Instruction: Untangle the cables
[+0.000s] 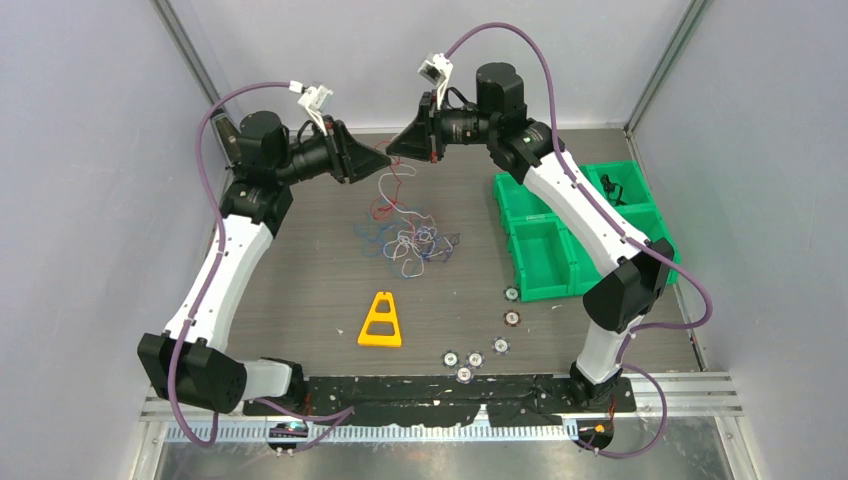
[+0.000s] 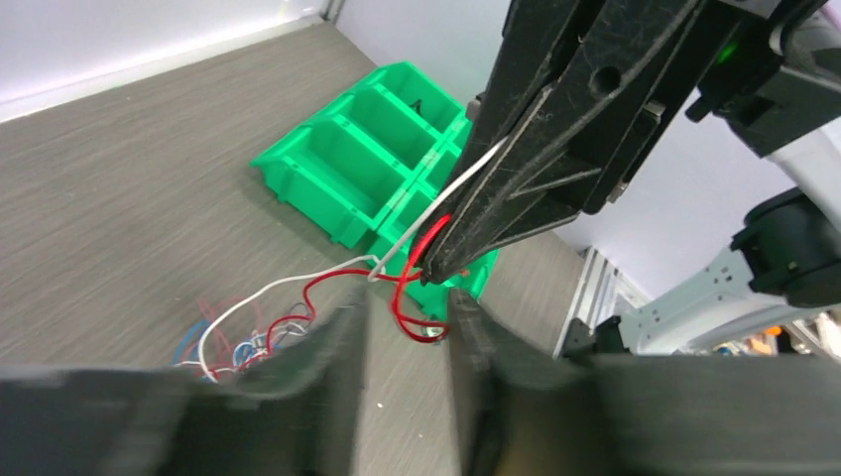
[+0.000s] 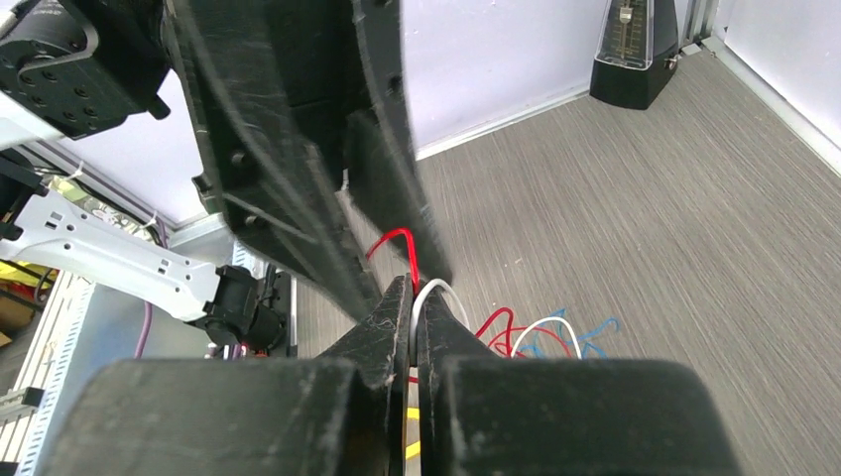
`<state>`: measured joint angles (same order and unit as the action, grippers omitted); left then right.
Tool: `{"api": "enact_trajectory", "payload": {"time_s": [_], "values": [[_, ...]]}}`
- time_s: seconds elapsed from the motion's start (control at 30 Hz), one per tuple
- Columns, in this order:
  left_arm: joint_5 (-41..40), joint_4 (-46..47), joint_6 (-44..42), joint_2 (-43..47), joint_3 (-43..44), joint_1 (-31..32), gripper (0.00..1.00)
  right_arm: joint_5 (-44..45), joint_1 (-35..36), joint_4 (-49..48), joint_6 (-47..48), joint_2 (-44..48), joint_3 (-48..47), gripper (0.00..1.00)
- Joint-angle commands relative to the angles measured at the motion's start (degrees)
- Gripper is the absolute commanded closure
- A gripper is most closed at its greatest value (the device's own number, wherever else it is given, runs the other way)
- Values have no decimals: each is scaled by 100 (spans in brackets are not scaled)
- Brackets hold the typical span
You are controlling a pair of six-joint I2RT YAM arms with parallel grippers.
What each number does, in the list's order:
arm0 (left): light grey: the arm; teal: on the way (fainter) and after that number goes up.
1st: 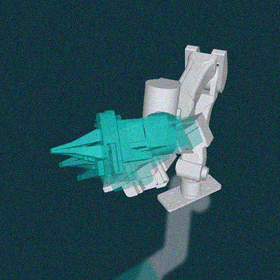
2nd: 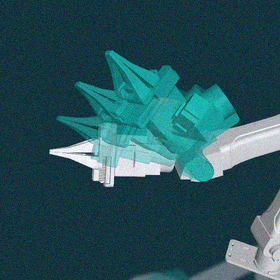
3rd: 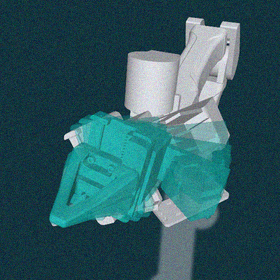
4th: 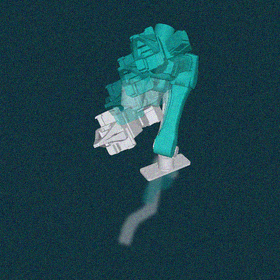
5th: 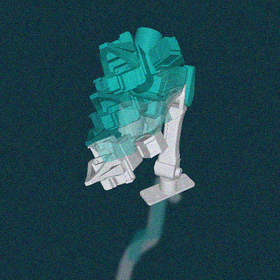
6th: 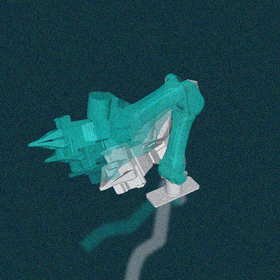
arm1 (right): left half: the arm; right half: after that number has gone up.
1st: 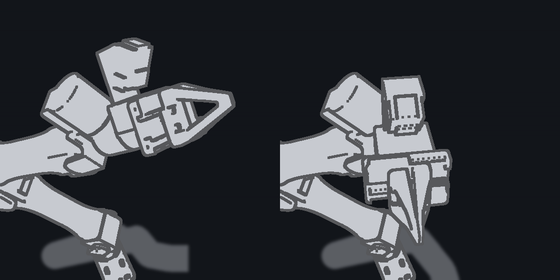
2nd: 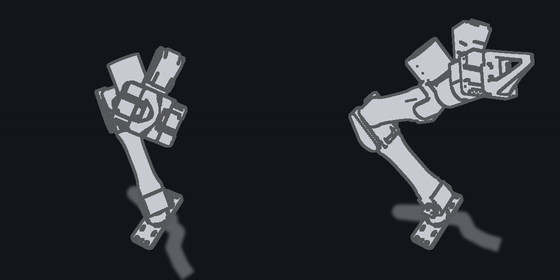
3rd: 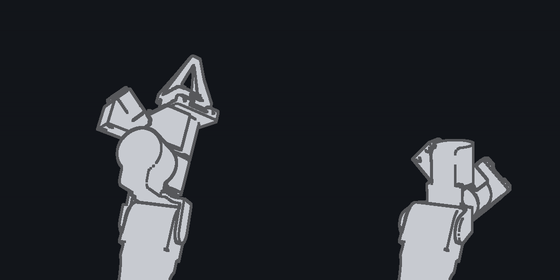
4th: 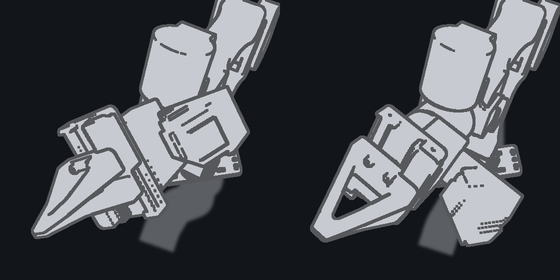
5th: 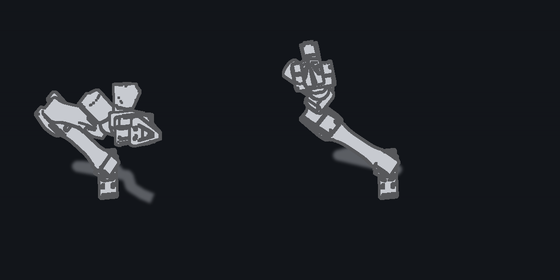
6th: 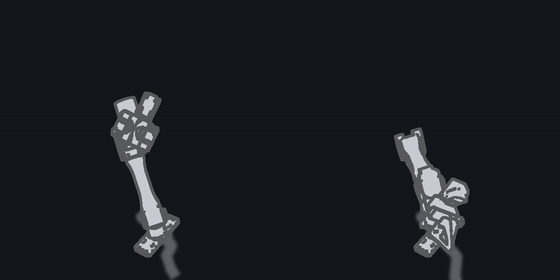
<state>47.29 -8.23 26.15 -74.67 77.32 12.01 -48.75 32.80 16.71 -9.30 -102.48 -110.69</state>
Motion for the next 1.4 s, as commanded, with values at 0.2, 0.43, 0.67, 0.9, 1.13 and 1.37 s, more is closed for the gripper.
{"api": "enact_trajectory", "payload": {"time_s": [0.2,0.43,0.67,0.9,1.13,1.37], "values": [[433,352,195,201,-20,14,100,-53,-86,-425,-589,136,268,85],[551,338,354,336,439,-222,100,-181,-959,842,-33,-209,156,8],[781,465,422,259,1035,-225,100,223,-791,53,1032,989,1489,5],[853,1251,1324,107,1303,-225,100,1122,178,-2241,973,1185,2620,5],[969,1834,1911,-25,1687,-225,100,1657,575,-3494,326,64,2476,30],[734,2232,2389,-341,2826,-693,100,1793,561,-3359,489,-612,2865,61]]}}
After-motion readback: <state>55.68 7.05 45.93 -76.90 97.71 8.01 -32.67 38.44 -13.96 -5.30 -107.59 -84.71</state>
